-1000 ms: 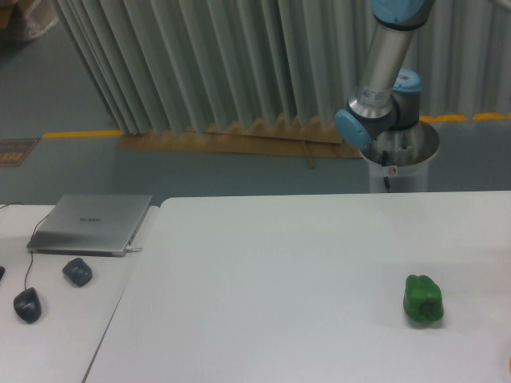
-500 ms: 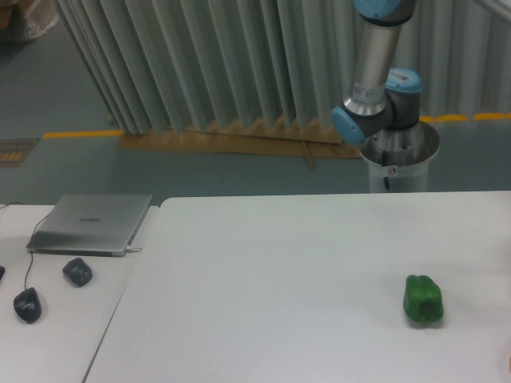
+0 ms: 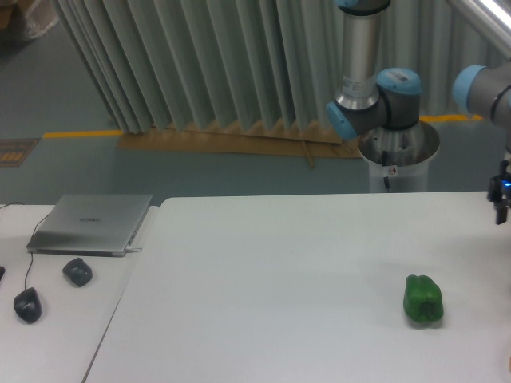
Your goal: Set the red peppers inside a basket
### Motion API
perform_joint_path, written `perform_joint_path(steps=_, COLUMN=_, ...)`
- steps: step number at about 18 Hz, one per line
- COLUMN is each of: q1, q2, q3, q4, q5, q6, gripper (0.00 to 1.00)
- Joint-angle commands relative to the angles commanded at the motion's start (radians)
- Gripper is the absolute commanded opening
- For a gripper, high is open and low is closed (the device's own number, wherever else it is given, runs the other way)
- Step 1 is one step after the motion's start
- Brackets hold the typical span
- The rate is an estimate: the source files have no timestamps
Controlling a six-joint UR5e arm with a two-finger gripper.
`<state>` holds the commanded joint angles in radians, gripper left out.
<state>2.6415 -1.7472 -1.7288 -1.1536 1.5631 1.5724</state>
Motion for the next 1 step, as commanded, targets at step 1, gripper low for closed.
perform_joint_path(steps=1, q1=-0.002, q2=0.0, q3=-0.002, q4=0.0, q5=0.0, q6=-0.006, gripper=1.0)
